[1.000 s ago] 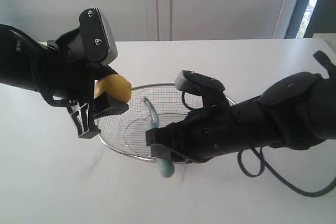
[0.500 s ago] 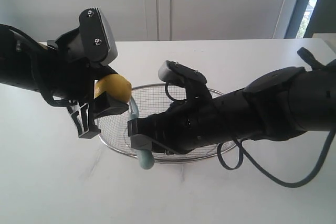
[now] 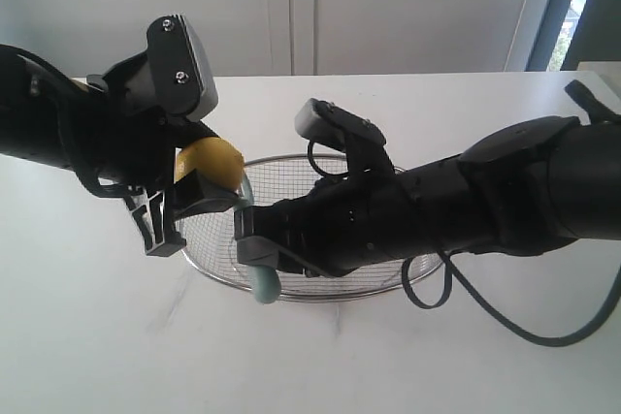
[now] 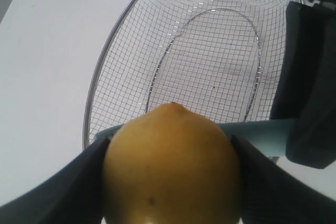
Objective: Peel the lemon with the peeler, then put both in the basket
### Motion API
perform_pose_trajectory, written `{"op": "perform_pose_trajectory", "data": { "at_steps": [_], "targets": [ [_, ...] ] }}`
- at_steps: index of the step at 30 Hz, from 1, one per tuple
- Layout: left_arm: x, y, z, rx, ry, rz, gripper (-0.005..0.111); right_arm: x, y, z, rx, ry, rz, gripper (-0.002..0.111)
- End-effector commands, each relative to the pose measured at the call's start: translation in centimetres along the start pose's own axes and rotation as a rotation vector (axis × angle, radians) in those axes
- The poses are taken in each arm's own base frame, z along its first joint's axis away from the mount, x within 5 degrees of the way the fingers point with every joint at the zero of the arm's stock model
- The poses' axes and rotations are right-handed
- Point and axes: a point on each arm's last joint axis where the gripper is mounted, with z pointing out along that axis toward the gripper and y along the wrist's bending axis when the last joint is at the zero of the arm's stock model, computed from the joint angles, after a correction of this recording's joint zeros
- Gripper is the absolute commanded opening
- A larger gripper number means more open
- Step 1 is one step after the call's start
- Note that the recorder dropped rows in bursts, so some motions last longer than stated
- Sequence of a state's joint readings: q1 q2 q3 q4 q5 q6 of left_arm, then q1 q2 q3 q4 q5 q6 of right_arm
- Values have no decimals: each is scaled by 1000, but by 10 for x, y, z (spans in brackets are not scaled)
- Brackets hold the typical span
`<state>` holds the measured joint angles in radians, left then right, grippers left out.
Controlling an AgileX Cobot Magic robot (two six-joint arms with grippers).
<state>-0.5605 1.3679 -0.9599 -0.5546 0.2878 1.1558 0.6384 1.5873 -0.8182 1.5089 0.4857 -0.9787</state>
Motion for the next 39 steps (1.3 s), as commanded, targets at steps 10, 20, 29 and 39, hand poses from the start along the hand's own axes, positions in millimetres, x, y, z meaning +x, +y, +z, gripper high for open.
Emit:
{"op": "perform_pose_trajectory", "data": {
  "at_steps": [10, 20, 29, 39],
  "targets": [
    [0, -1, -1, 2, -6, -22, 0, -5, 6, -7, -3, -37, -34, 0],
    [0, -1, -1, 1, -7, -22, 0, -7, 9, -12, 1, -49, -59, 0],
    [0, -1, -1, -1, -7, -22, 0, -7, 9, -15, 12, -54, -79, 0],
    [0, -1, -1, 2, -5, -19, 0, -12, 19, -33, 29, -106, -124, 0]
  ]
}}
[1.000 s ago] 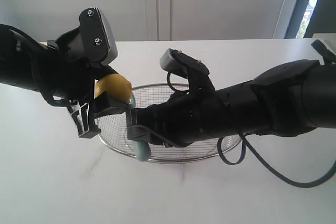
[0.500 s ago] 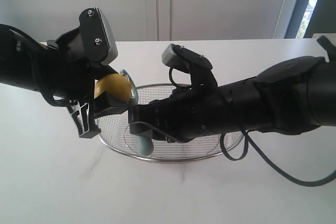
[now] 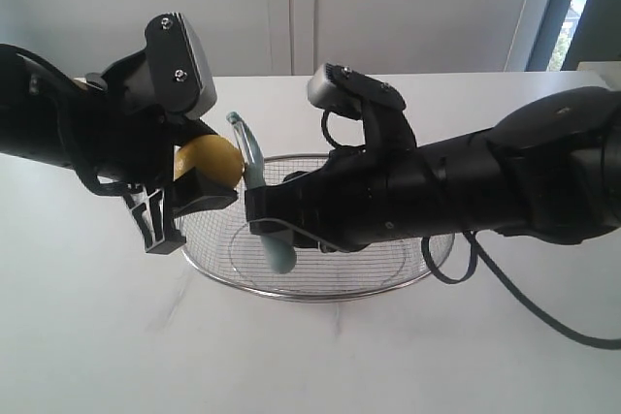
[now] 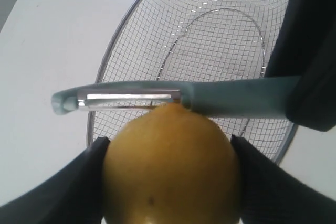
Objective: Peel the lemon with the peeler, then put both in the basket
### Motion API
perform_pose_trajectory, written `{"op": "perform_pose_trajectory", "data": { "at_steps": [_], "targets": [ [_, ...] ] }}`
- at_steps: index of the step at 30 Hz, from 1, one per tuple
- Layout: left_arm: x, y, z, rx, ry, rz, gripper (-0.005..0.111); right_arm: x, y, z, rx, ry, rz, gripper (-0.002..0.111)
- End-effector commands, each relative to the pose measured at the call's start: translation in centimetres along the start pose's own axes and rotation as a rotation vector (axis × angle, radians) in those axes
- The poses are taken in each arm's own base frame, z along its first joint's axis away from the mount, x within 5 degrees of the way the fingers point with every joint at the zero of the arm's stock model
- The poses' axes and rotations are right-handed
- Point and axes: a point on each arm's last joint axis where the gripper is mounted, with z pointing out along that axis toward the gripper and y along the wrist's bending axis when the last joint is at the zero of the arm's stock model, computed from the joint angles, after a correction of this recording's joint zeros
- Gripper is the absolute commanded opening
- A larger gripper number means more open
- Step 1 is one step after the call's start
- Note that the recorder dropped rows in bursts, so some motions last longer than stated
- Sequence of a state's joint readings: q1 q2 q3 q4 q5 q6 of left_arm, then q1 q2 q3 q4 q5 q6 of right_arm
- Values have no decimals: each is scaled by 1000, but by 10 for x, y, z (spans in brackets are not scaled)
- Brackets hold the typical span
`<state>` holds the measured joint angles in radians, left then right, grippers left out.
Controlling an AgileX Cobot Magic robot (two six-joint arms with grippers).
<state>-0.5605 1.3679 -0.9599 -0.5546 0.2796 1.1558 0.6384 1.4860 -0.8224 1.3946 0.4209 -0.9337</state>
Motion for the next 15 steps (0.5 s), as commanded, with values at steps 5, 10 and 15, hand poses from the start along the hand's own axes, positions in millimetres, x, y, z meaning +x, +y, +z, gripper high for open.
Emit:
{"op": "perform_pose_trajectory", "data": {
  "at_steps": [5, 10, 15],
  "targets": [
    [1, -2, -1, 9, -3, -19, 0, -6, 11, -21, 0, -49, -49, 0],
    [1, -2, -1, 9, -3, -19, 0, -9, 16, -39, 41, -76, -88, 0],
    [1, -2, -1, 11, -2, -19, 0, -10, 23, -65, 92, -103, -123, 0]
  ]
}}
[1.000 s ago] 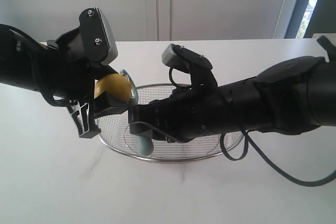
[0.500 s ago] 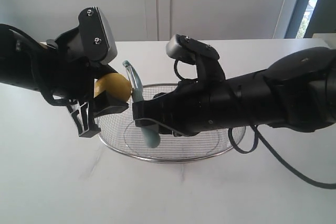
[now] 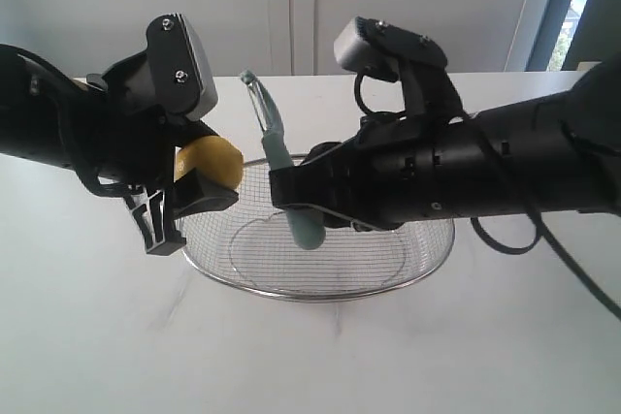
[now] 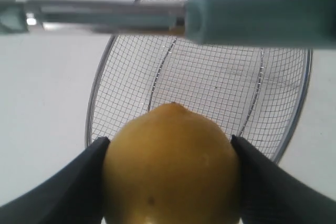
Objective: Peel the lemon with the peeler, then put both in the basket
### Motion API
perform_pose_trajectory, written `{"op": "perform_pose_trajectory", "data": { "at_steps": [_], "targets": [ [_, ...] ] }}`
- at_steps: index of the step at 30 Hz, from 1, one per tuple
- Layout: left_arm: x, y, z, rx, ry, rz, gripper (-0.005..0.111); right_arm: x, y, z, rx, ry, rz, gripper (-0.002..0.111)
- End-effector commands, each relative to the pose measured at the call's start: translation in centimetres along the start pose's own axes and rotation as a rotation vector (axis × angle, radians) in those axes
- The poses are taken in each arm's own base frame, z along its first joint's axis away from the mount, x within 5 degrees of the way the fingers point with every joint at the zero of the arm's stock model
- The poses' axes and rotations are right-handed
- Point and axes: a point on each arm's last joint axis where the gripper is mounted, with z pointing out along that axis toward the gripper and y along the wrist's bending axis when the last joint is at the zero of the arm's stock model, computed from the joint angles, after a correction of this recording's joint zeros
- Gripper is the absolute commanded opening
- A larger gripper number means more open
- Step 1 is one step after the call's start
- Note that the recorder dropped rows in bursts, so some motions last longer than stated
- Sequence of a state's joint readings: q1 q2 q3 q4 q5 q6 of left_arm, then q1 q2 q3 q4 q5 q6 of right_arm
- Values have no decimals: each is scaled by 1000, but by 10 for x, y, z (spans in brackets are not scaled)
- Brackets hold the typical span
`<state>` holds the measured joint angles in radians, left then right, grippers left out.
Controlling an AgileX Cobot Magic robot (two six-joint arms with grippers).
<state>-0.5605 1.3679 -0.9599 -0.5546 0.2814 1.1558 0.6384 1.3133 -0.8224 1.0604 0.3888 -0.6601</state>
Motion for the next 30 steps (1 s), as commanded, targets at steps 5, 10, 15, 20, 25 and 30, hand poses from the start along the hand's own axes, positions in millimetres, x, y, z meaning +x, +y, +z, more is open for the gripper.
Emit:
{"op": "perform_pose_trajectory", "data": {
  "at_steps": [5, 10, 15, 20, 25, 30],
  "targets": [
    [1, -2, -1, 13, -2, -19, 0, -5, 4, -43, 128, -49, -75, 0],
    [1, -3, -1, 25, 1, -19, 0, -2, -7, -52, 269, -57, -83, 0],
    [0, -3, -2, 24, -1, -18, 0, 15, -29, -42, 389, -18, -51, 0],
    [-2, -3, -7, 13, -15, -15, 0, 25, -46, -15, 405, 18, 0, 0],
    [-3, -3, -9, 11, -20, -21, 0, 31, -51, 22, 368, 36, 52, 0],
    [-3, -3, -9, 5, -22, -21, 0, 40, -37, 54, 328, 113, 14, 0]
  ]
}}
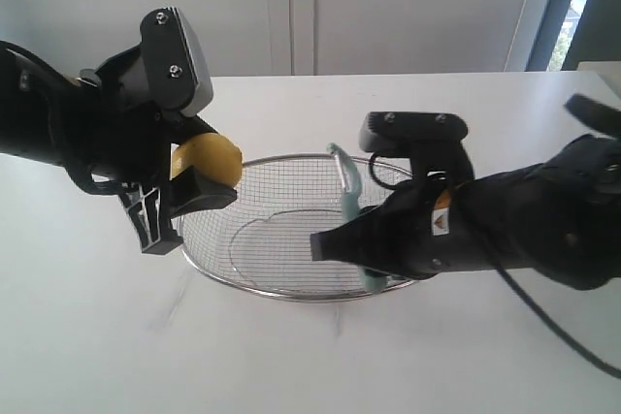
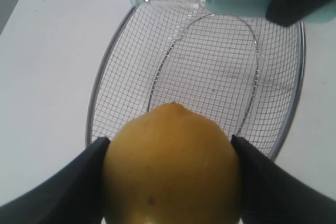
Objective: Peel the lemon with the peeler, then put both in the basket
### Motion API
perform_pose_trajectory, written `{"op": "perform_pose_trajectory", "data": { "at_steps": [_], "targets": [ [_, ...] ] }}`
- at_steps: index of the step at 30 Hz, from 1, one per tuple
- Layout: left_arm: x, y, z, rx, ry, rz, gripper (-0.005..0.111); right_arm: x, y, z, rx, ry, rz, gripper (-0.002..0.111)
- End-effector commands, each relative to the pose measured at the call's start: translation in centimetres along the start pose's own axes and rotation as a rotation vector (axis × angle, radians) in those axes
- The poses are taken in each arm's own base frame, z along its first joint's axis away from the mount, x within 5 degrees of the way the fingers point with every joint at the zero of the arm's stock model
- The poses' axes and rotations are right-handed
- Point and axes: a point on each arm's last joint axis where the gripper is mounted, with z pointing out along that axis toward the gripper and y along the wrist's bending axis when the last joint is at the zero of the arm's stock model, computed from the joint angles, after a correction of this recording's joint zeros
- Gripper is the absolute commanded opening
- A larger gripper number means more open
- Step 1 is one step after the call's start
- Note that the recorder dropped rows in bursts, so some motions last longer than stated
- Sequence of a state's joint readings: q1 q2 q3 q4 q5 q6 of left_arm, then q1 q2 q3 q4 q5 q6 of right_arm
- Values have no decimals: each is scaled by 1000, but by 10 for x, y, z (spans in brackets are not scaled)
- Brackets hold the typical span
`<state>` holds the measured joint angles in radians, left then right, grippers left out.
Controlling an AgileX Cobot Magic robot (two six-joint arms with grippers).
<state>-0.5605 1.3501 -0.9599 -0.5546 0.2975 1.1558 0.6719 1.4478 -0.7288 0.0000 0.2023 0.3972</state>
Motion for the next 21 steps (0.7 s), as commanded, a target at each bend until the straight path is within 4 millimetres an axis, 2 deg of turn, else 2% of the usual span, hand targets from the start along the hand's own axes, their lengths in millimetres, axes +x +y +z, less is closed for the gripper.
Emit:
{"op": "perform_pose_trajectory", "data": {
  "at_steps": [1, 7, 11, 21],
  "targets": [
    [-1, -1, -4, -1, -15, -26, 0, 0, 27, 17, -60, 8, -52, 0],
    [-1, -1, -4, -3, -15, -29, 0, -5, 58, 25, -123, -3, -107, 0],
    [-1, -1, -4, -3, -15, -29, 0, -5, 70, 24, -151, -6, -130, 0],
    [-1, -1, -4, -3, -15, -29, 0, -6, 72, 19, -155, -4, -114, 0]
  ]
}}
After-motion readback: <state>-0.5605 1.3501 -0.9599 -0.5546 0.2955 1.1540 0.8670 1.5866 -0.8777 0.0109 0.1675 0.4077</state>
